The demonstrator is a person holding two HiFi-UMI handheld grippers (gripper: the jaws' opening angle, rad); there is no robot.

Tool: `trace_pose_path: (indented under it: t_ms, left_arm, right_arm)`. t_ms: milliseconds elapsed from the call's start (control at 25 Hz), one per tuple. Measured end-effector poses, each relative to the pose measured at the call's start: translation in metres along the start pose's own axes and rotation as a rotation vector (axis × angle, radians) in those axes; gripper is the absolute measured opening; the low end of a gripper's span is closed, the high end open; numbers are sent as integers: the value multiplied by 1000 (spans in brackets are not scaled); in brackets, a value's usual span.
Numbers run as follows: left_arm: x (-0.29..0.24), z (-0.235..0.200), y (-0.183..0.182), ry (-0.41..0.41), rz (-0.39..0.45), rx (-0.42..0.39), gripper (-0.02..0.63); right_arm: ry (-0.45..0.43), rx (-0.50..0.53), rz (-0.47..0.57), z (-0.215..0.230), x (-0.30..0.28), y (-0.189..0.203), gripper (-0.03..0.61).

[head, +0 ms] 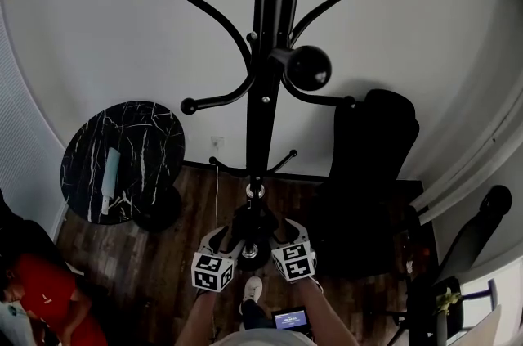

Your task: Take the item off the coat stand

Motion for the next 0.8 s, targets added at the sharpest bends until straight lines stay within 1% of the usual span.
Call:
trace_pose_path:
  t_ms: [200,320,400,440,520,560,600,640,680,760,800]
  left_arm:
    - [-6,3,1,11,-15,-12,221]
    - [-9,4,3,8,-26,-13,219]
    - [-10,3,3,5,-27,-11,205]
    - [-11,3,3,6,-28,-10,201]
    - [-13,2,4,10,-31,-3,184]
    - [-13,2,3,8,-32,-4,165]
    - [-13,1,2,5,-33,-10,138]
    - [-13,1,2,0,-35,-17,93]
    - [-14,0,1,-5,-37,-24,54]
    - [-15,-1,1,-12,-39,-27,44]
    - [-14,0,1,-15,-39,-25,42]
  right_arm:
    - [-5,-28,12,-1,-3,1,213]
    - [-10,-21,12,-2,-5,2,213]
    - [-3,-22,22,-1,-6,1,212]
    - [6,-23,37,1,-6,0,197]
    - [18,-21,67,2,-4,-3,148]
    - [17,-22,75,2,-4,-3,144]
    - [14,-23,77,2,-4,-3,144]
    - [9,-22,77,2,-5,-3,143]
    - [6,-16,77,1,-5,-3,127]
    - [4,9,81,-1,-4,-5,41]
    - [5,20,83,-2,-2,-5,40]
Point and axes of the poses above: the fingertips, and each gripper's own axes: x backward along the fingers, z to its right, y out of its underside, the point moved 8 cm from there along x, backward along the fingers, and after that the axes turned 14 degrees about y, right-handed, at the moved point
